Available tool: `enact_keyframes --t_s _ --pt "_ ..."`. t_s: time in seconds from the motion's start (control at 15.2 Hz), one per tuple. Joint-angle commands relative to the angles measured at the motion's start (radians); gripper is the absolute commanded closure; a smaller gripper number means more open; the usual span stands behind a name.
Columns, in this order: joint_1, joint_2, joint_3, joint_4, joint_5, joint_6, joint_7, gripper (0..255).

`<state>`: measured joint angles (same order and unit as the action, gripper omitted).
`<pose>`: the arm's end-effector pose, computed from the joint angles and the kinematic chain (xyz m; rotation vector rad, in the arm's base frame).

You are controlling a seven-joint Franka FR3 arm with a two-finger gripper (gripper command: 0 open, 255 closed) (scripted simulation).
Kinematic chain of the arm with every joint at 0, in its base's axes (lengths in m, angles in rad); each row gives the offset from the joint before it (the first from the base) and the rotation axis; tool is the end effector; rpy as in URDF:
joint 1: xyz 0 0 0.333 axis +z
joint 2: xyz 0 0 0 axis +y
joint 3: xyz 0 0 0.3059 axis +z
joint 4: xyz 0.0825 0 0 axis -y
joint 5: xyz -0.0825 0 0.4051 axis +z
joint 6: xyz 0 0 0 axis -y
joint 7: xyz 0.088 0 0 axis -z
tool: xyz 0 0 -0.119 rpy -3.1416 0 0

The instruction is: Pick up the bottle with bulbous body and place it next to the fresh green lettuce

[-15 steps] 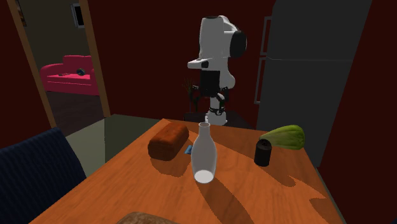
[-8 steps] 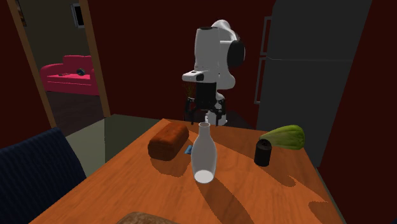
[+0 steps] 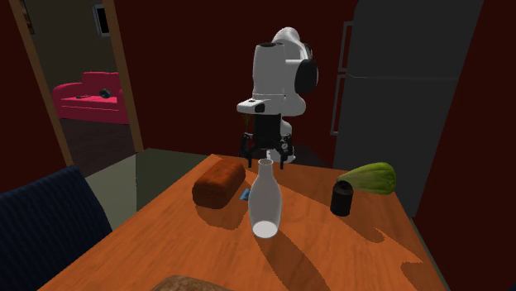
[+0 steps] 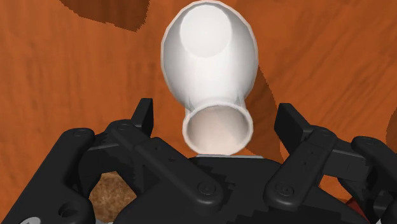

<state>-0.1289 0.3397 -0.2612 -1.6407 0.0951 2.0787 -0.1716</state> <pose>0.6396 -0.2394 0.4053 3.0843 -0.3737 0.1653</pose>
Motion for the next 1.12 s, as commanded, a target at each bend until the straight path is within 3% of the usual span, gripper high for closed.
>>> enact_keyframes --t_s 0.0,0.13,0.2,0.79,1.06 --pt "0.0 0.0 0.0 0.0 0.0 0.0 0.0 0" --pt "0.0 0.0 0.0 0.0 0.0 0.0 0.0 0" --pt "0.0 0.0 0.0 0.0 0.0 0.0 0.0 255" --pt "0.0 0.0 0.0 0.0 0.0 0.0 0.0 255" --pt "0.0 -0.012 -0.002 0.037 -0.005 -0.049 0.003 255"
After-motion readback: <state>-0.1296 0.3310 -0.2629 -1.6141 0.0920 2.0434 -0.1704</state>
